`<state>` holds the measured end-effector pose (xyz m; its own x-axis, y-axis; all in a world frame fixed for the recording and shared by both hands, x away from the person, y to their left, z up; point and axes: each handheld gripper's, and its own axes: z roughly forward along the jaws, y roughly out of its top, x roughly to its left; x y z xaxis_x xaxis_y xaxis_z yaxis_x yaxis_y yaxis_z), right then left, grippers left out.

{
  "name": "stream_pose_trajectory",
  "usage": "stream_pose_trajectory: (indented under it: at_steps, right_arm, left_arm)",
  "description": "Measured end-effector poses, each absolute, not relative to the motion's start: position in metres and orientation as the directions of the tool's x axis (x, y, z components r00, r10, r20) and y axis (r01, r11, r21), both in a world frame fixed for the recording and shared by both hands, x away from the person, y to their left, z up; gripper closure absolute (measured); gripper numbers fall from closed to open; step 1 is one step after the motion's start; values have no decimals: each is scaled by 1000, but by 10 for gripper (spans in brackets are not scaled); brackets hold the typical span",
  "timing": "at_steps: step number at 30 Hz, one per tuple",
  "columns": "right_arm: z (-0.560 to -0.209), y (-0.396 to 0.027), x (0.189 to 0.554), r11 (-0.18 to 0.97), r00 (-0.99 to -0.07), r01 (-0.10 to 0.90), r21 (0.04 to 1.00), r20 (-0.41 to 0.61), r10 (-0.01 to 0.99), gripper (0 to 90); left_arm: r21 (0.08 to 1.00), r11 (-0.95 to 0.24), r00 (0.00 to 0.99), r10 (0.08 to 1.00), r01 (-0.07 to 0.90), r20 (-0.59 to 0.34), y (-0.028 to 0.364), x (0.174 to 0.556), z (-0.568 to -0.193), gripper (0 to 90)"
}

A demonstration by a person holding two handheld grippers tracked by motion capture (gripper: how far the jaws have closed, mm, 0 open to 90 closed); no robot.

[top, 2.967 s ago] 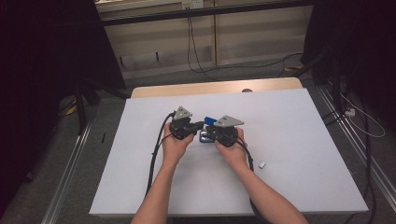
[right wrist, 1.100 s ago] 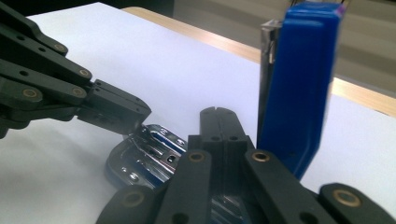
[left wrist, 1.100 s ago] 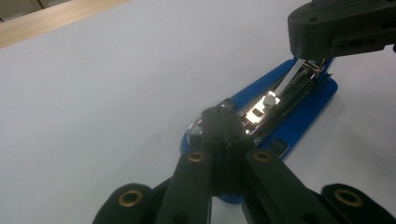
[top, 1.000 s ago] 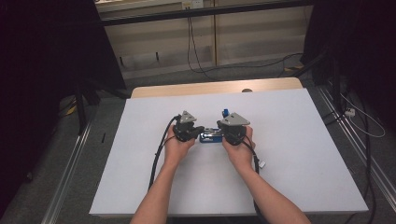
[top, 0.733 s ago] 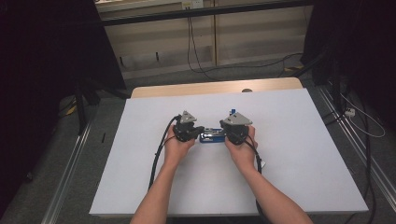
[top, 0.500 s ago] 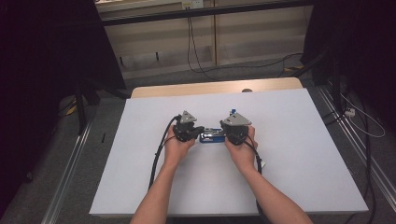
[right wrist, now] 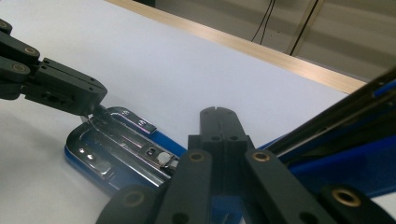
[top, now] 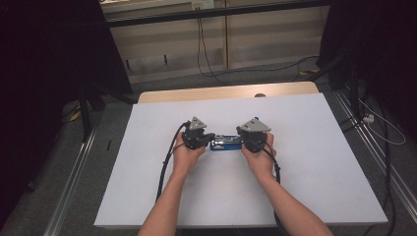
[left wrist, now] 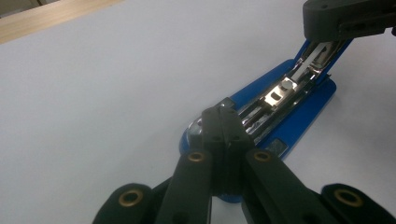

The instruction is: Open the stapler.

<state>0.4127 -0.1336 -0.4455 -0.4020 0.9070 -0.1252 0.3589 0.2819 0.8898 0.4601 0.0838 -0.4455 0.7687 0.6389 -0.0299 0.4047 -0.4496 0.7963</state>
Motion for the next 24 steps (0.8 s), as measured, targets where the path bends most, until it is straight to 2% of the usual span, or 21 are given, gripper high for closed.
stream_pose_trajectory:
  at_steps: [15, 24]
  right_arm:
    - [-447, -138, 413, 306, -402, 368, 878, -146, 904, 900]
    - [-455, -165, 414, 252, -362, 420, 872, -93, 927, 900]
  left_arm:
    - [799, -435, 766, 641, 415, -49, 84, 460, -446, 900]
    - [803, -423, 761, 646, 419, -57, 84, 459, -447, 900]
